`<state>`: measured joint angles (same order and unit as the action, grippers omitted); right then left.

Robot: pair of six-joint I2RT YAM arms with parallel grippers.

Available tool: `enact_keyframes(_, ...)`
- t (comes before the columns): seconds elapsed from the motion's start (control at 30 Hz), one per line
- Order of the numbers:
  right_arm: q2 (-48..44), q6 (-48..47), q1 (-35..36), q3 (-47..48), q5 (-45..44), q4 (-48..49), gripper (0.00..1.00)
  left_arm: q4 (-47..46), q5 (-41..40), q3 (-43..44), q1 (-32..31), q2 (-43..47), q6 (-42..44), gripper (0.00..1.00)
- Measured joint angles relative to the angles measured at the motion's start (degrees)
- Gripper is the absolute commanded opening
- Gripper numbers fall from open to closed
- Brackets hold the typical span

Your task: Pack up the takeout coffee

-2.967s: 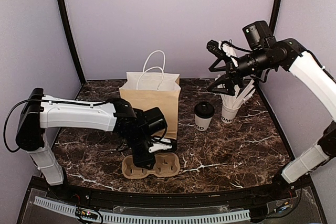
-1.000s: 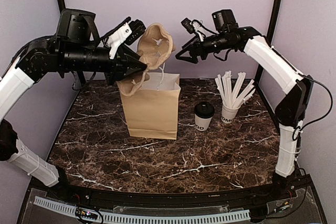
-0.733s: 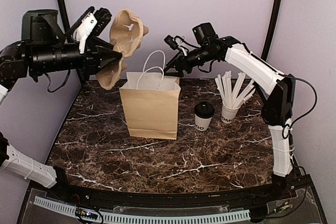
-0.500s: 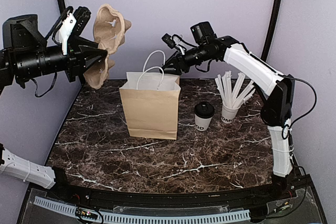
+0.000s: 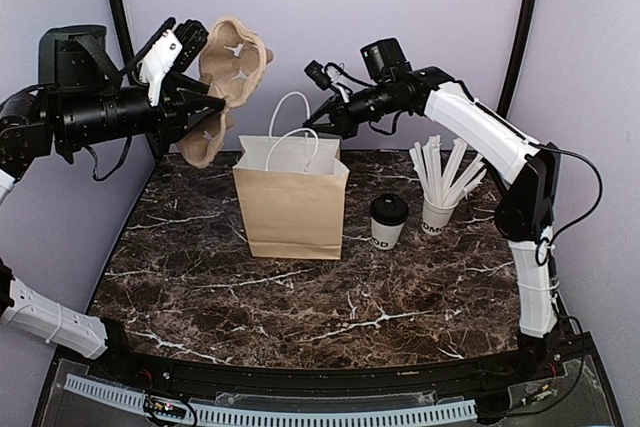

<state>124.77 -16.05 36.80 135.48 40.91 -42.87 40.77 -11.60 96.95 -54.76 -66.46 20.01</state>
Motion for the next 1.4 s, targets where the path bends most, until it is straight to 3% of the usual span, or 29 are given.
enact_keyframes(0.3, -8.63, -3.78, 3.34, -9.07, 0.63, 1.36, 0.0, -8.04, 2.8, -5.55, 0.28, 2.99, 3.43, 0.21)
enact_keyframes(0.5, -14.88, -4.28, 4.46, -15.34, 2.62, 3.5, 0.0, -16.31, 11.32, -12.61, 0.35, 3.58, 6.05, 0.21)
enact_keyframes(0.87, -15.74, -2.38, 4.48, -22.58, 5.6, 6.75, 0.0, -30.14, 24.61, -20.63, 0.55, 0.0, 8.33, 0.21)
enact_keyframes(1.4, -19.04, -1.22, 4.5, -24.85, 10.64, 8.15, 0.0, -39.52, 22.93, -26.45, 0.55, 1.7, 13.35, 0.21)
